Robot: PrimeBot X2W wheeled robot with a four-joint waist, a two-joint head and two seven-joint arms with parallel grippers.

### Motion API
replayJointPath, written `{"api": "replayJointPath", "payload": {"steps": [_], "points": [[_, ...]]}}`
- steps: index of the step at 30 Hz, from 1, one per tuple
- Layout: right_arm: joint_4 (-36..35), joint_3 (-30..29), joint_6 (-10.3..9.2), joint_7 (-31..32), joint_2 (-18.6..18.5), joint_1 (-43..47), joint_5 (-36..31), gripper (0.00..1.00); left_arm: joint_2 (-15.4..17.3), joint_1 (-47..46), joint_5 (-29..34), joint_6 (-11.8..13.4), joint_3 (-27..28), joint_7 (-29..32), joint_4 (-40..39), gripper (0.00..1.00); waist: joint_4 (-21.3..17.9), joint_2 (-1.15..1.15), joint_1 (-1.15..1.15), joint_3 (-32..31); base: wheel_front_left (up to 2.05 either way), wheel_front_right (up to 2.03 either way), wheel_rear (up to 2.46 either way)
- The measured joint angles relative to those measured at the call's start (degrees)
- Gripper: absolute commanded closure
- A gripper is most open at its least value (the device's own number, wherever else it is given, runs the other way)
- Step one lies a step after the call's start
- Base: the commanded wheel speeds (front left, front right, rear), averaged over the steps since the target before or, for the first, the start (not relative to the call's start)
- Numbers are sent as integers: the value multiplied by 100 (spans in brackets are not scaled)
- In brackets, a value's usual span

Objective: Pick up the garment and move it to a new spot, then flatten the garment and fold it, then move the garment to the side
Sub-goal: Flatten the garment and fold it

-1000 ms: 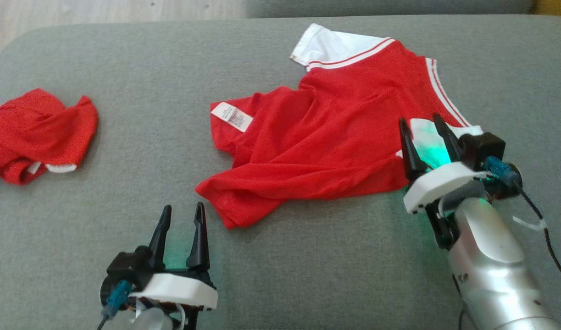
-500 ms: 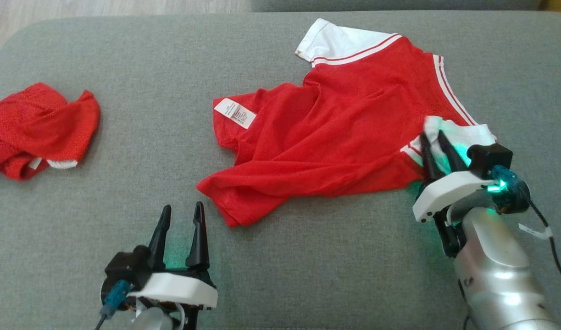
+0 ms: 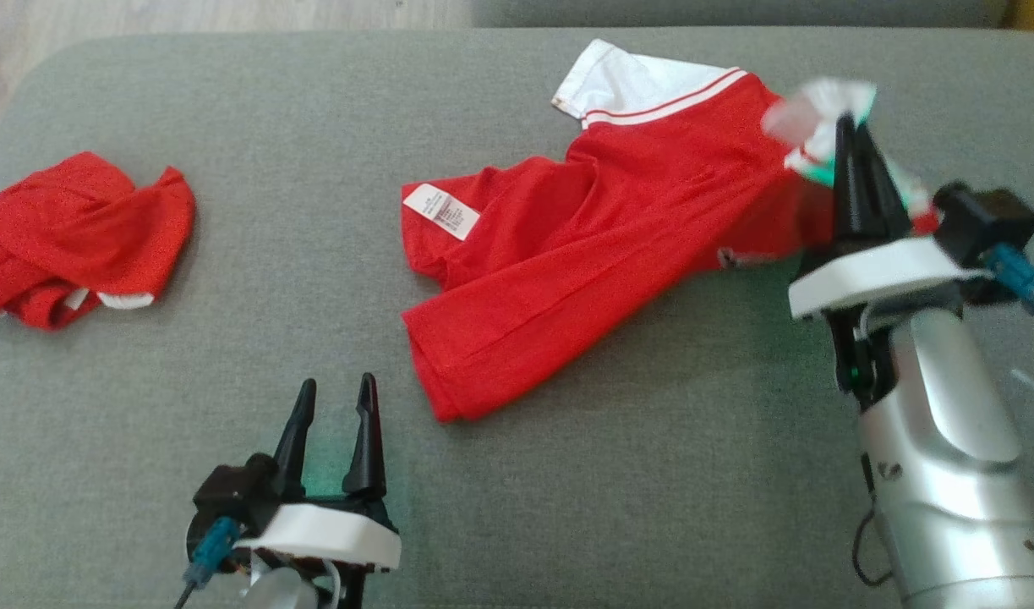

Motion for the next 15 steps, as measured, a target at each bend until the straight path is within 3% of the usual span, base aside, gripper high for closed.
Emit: {"api": "replayJointPath", "payload": {"steps": [5,10,15], "points": [[-760,354,-1,0,-21,-273,40,100,0,2,-60,-2,-143,0,27,0,150,0,0,-141,0,0,0],[-730,687,-1,-1,-53,-1272,5,100,-2,38,-199,3,-405,0,68,0,534,0,0,-302,0,0,0],[-337,510,-1,-26,-55,-1758,-199,100,10,386,-254,4,-512,0,138,0,952,0,0,-475,0,0,0]]}}
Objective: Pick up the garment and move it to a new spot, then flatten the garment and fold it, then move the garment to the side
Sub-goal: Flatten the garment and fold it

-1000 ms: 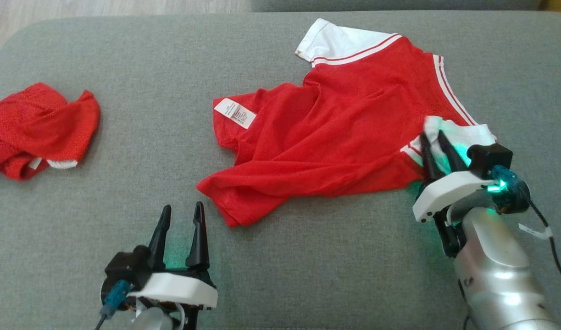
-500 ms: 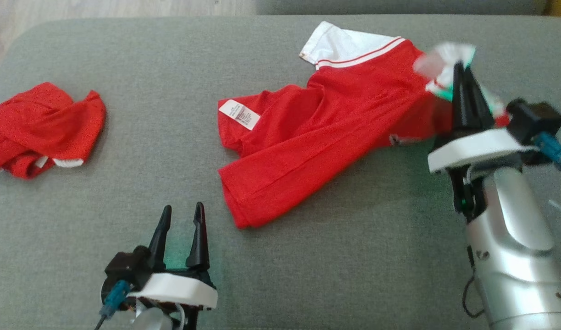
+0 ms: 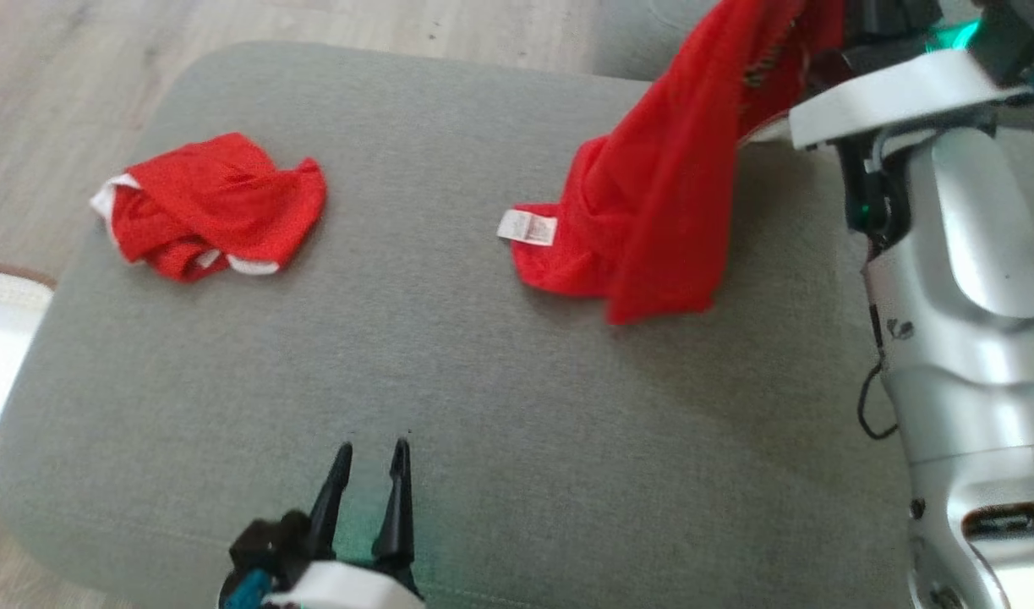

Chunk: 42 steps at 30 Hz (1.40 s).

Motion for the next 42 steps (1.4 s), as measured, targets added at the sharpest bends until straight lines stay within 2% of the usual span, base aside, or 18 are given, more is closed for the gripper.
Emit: {"api": "replayJointPath", "payload": {"steps": [3,7,13,19,22,26,31,38,42], "points": [[148,-231,1,0,4,131,-247,100,7,191,0,2,34,0,10,0,94,0,0,-75,0,0,0],[9,-936,0,0,26,656,-650,100,10,209,1,-3,98,0,9,0,-83,0,0,-60,0,0,0],[-401,-1926,0,0,-119,1596,-808,100,10,180,118,-52,236,0,2,0,-618,0,0,22,0,0,0],[-730,-2358,0,0,-154,2314,-704,100,8,-8,168,-102,361,0,-3,0,-1237,0,0,28,0,0,0],[-993,-2379,0,1,-90,2528,-590,100,7,-19,170,-103,375,0,-2,0,-1416,0,0,-5,0,0,0],[-1428,-2229,1,1,-118,2178,-525,100,5,-18,218,-105,379,0,11,0,-1515,0,0,-90,0,0,0],[-1633,-1891,0,0,-559,1082,-515,100,7,-10,216,-104,379,0,27,0,-1464,0,0,-201,0,0,0],[-1269,-1301,0,-8,-1114,-7,-714,100,8,163,166,-99,365,0,42,0,-1269,0,0,-317,0,0,0],[-777,-869,0,-8,-1206,-280,-776,100,9,227,109,-89,337,0,46,0,-1076,0,0,-356,0,0,0]]}}
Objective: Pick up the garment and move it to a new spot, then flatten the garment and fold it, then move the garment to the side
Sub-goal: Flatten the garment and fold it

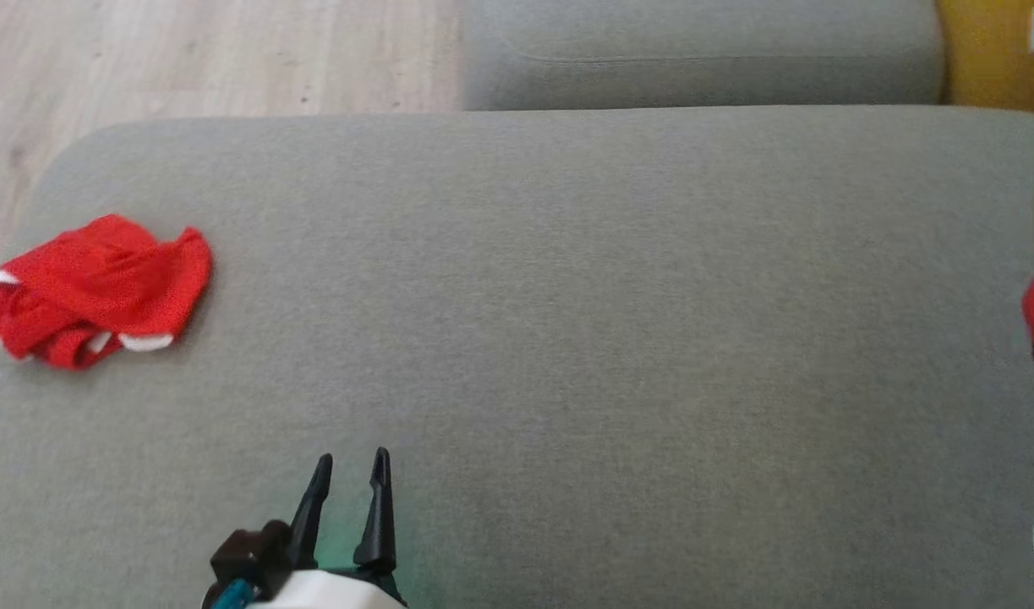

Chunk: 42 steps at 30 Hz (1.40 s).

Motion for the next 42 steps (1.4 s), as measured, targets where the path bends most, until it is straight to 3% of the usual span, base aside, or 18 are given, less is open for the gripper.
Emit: {"api": "replayJointPath", "payload": {"steps": [7,11,12,13,14,17,22,26,34,42], "points": [[801,760,0,0,110,85,236,100,2,-1,1,23,-138,0,4,0,395,0,0,77,0,0,0],[1301,1608,0,1,642,565,513,96,0,-11,-2,21,-194,0,69,0,592,0,1,219,0,0,0],[1436,1890,0,2,815,741,611,60,0,-16,-8,21,-212,0,88,0,635,0,1,256,0,0,0],[1570,2230,1,3,967,908,786,4,2,-16,-8,20,-229,0,107,0,678,0,1,287,0,0,0],[1655,2547,1,9,1098,1076,982,0,2,-20,-8,11,-250,0,121,0,721,0,1,316,0,0,0],[1630,3286,0,9,1196,1346,1612,0,1,-26,-9,4,-310,0,132,0,809,0,1,385,0,0,0],[1468,3597,1,9,1179,1354,2147,0,1,-65,-51,43,-279,0,127,0,745,0,0,387,0,0,0],[1508,3214,0,9,1088,1596,2213,0,3,-65,-51,47,-186,0,99,0,585,0,0,361,0,0,0],[2121,1772,0,9,428,2096,2213,0,0,-93,-49,41,-193,0,62,0,335,0,0,486,0,0,0],[2738,1563,0,118,392,1705,2331,0,-1,-307,-48,31,-244,0,40,0,365,0,0,706,0,0,0]]}}
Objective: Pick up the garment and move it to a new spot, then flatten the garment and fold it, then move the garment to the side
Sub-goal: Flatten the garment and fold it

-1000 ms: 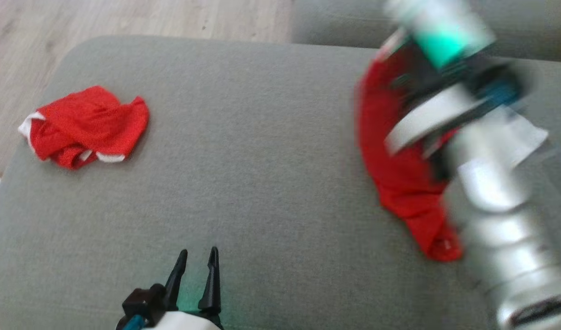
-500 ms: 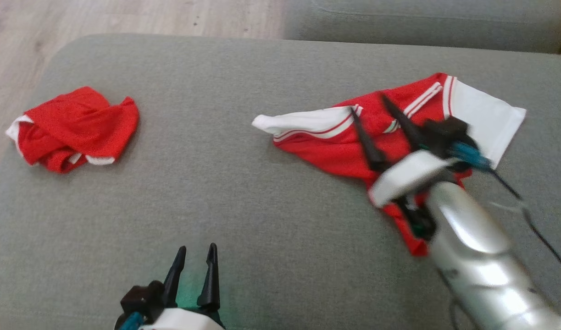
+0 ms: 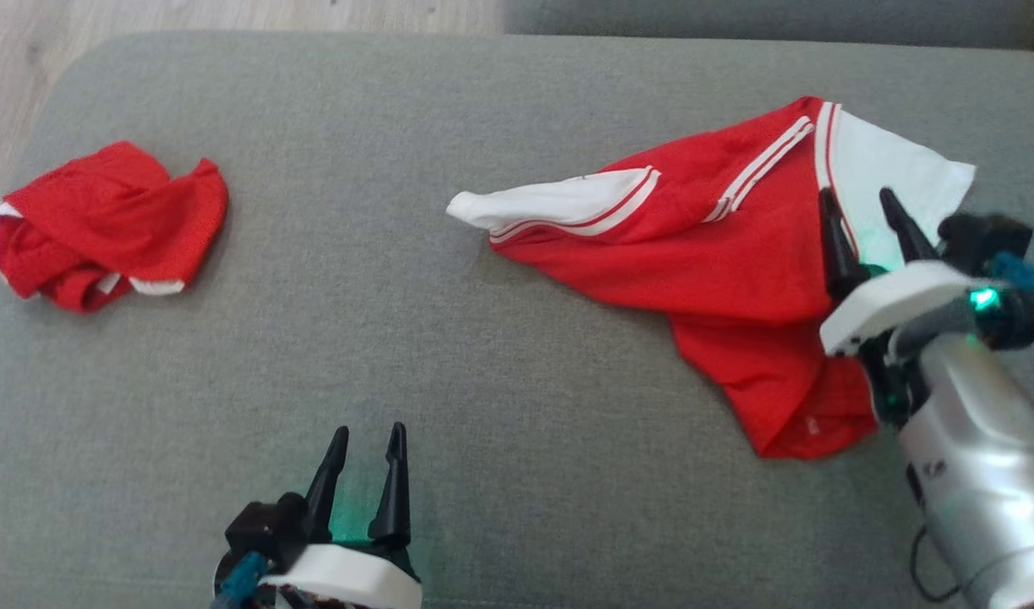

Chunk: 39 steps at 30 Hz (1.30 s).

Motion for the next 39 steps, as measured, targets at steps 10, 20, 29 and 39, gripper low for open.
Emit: {"api": "replayJointPath", "payload": {"steps": [10,20,29,39], "points": [[808,142,0,353,-120,-602,225,0,-1,-138,2,-43,-79,0,7,0,245,0,0,298,0,0,0],[1074,490,0,285,-125,-611,459,43,-1,-224,8,-46,-79,0,4,0,268,0,0,392,0,0,0],[1094,673,0,35,-235,-705,653,100,-2,-241,8,-45,-105,0,-16,0,318,0,0,381,0,0,0],[-120,143,0,-83,-1313,-2362,-621,100,-4,-237,-38,-42,-147,0,-42,0,672,0,0,275,0,0,0]]}}
